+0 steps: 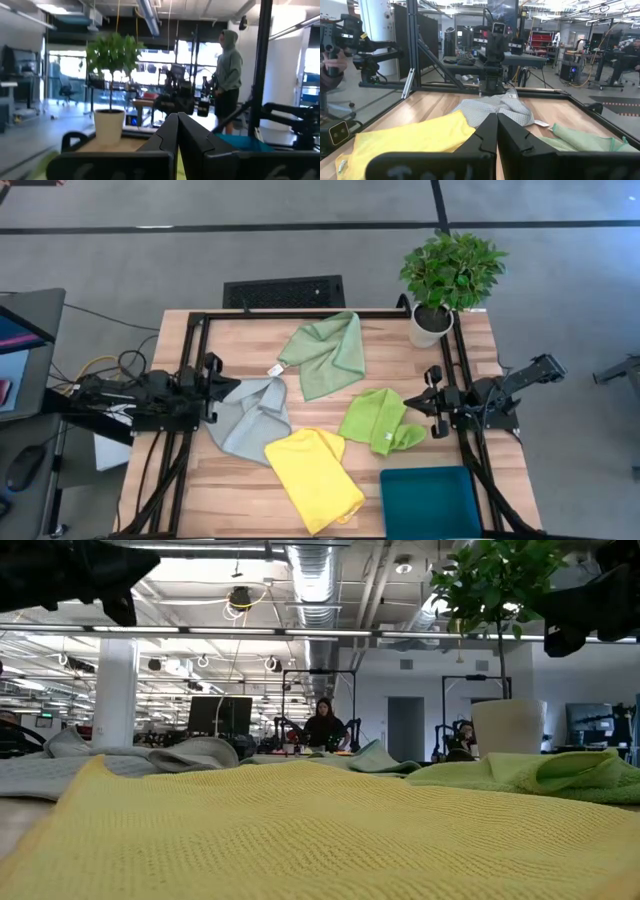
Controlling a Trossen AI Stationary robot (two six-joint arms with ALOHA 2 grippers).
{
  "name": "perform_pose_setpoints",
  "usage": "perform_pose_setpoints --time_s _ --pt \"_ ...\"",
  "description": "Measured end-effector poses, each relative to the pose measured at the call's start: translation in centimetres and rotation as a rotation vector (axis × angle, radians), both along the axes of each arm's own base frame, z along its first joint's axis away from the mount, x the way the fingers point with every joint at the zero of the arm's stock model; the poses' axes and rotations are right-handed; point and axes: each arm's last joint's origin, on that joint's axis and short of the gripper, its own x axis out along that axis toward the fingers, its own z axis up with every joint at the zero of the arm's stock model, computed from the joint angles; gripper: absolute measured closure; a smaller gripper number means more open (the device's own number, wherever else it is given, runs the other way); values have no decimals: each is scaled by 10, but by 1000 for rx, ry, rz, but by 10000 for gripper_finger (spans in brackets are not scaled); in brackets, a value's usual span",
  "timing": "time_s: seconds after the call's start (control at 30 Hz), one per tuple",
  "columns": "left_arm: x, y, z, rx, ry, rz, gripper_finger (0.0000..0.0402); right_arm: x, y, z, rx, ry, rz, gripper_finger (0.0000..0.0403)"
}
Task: Fold microfiber towels
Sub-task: Fold the gray towel
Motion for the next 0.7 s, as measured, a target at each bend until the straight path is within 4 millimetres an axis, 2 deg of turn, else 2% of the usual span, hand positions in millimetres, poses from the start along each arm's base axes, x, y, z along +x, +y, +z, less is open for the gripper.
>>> perform_pose_setpoints --time_s 0.17,0.37,0.5,0.7 --pt "-4 1 23 16 21 42 401 0 0 0 0 0 0 370" --pt "-1 4 50 39 161 161 401 0 0 0 0 0 0 370" --pt "11 4 66 19 319 182 401 0 0 0 0 0 0 370" --pt "39 1 84 -22 567 199 401 0 0 0 0 1 0 370"
